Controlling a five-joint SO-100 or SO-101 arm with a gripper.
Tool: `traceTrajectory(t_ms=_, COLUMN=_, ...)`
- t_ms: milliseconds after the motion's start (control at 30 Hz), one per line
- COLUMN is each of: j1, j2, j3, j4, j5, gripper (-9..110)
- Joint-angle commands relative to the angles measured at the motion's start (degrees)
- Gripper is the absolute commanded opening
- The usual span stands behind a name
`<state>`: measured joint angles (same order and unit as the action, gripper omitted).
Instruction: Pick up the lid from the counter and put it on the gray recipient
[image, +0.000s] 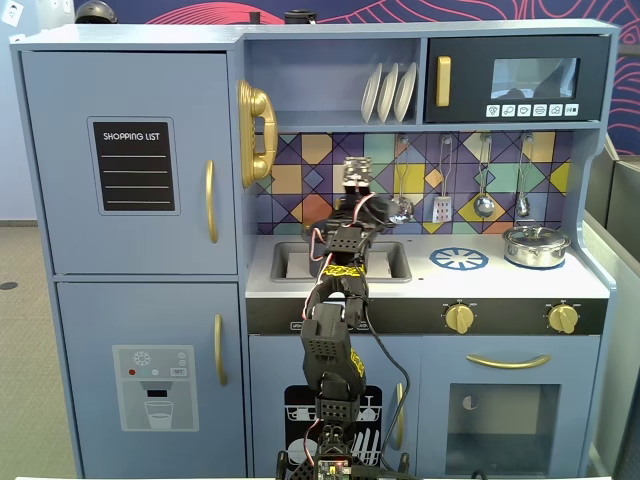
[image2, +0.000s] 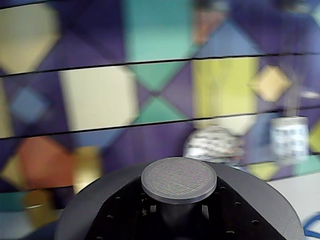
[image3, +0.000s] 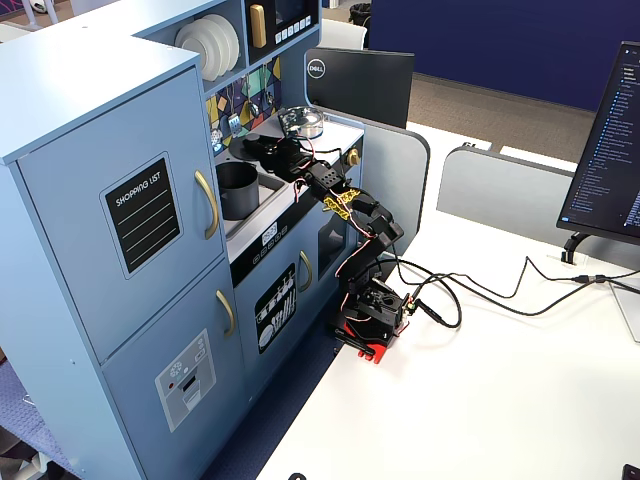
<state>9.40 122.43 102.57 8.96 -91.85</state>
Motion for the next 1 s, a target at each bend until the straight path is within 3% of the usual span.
traceTrajectory(t_ms=0, j1=-4.04, j2=3.52, j3=-1.76, j4=-0.53, j5=-1.05, gripper=0)
traceTrajectory(t_ms=967, j1=-7.29, j2=-0.09, j3=6.68, j4=-9.23, j5=-1.93, gripper=0)
